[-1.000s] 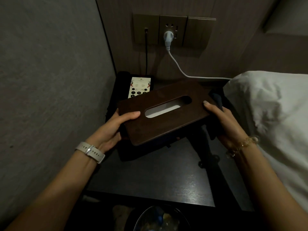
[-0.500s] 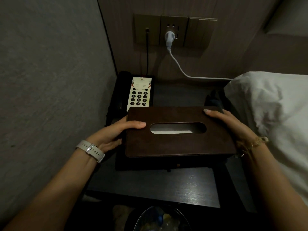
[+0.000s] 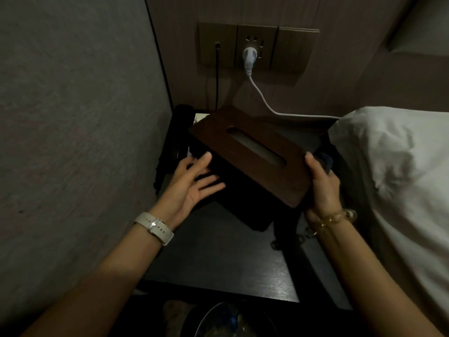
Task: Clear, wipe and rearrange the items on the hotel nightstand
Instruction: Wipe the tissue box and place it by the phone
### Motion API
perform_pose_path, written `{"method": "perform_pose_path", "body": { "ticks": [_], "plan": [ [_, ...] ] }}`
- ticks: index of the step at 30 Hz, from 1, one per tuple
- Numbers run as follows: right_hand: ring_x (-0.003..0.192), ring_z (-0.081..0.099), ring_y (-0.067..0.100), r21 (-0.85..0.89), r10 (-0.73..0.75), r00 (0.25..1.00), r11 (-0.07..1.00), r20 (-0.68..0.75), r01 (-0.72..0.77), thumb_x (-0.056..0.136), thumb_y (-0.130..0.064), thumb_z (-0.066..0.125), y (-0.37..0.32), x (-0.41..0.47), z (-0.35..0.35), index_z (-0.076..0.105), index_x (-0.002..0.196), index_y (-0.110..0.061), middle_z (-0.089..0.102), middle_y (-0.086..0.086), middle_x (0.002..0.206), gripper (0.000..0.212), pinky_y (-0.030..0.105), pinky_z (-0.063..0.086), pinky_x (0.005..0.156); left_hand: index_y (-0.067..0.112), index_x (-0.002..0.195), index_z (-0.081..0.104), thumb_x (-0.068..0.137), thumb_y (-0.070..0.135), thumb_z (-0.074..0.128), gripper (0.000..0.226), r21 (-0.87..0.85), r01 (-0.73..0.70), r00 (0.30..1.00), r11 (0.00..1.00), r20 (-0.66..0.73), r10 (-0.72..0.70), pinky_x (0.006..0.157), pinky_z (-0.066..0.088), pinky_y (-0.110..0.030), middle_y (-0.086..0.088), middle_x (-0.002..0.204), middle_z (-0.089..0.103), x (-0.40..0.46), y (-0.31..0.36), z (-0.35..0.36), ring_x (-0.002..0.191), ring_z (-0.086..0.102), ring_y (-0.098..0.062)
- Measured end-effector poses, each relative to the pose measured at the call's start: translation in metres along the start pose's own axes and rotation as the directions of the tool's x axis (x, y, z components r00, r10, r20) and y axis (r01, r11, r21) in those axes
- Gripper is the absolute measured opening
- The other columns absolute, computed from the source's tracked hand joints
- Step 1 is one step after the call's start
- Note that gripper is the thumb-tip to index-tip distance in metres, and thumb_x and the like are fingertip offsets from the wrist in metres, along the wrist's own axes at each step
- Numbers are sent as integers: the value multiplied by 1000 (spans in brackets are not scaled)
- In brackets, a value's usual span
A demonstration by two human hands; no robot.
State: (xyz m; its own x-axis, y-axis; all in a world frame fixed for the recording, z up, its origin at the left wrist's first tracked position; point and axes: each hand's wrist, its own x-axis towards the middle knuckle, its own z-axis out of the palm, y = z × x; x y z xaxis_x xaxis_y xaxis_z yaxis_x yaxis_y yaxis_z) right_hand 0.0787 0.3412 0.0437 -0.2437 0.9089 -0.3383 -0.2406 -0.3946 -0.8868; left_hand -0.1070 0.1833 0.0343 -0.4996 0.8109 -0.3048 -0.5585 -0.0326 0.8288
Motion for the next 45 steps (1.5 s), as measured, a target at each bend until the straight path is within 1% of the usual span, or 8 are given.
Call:
{"method": "perform_pose_path", "body": {
  "ticks": [8,13,18,22,24,32,36,45],
  "plan": [
    [96,70,24,-182,-225,949,946,222,267,88,-23,68,21,-24,21,63,111,-10,72,10,106,27,39,58,86,41,145,30,77,31,78,83,46,15,1000,999,22,-16,86,57,-50,3,136,59,4,-20,-1,120,60,-22],
    [100,70,22,-225,-117,907,949,406,223,88,-30,67,19,-18,10,64,116,-11,72,7,109,34,32,58,85,46,145,25,71,40,80,92,250,-53,998,967,-12,58,87,57,-45,14,132,58,6,-9,-6,119,60,-11],
    [89,73,20,-334,55,824,928,564,166,87,-37,66,10,-10,2,69,104,-22,76,1,98,23,20,55,69,44,145,30,74,44,79,87,332,3,999,943,32,-14,87,57,-40,14,132,59,4,-3,-13,117,61,-9],
    [99,71,16,-380,191,781,923,595,63,89,-47,62,10,-10,2,62,118,-34,73,-4,110,32,24,58,76,52,134,39,66,50,78,79,448,19,992,894,104,-73,76,57,-26,27,115,66,-2,0,-9,107,65,-2],
    [103,70,18,-375,220,781,927,585,20,85,-54,63,8,-9,3,53,130,-34,70,-3,116,51,30,58,79,49,134,41,68,46,77,76,476,40,981,878,149,-126,72,57,-22,23,115,67,-4,-2,-6,104,66,0],
    [93,72,17,-360,146,861,932,488,46,80,-51,70,-7,5,-8,49,128,-39,69,0,115,53,25,58,66,40,141,32,62,36,78,92,554,118,864,824,352,-360,78,54,-17,14,127,58,-11,-8,6,106,64,1],
    [84,74,18,-340,114,905,940,410,36,71,-45,77,-16,12,-16,56,120,-35,66,7,114,55,26,57,61,41,137,34,74,24,73,76,612,132,797,780,402,-450,80,52,-14,17,127,55,-13,-11,8,106,63,6],
    [85,69,18,-93,-101,993,990,61,106,85,-23,70,-16,14,-11,64,117,-15,69,3,99,33,26,58,62,22,122,66,82,32,67,42,406,205,886,891,310,-345,90,55,-26,-4,124,68,-9,-1,6,113,65,-18]
  ]
}}
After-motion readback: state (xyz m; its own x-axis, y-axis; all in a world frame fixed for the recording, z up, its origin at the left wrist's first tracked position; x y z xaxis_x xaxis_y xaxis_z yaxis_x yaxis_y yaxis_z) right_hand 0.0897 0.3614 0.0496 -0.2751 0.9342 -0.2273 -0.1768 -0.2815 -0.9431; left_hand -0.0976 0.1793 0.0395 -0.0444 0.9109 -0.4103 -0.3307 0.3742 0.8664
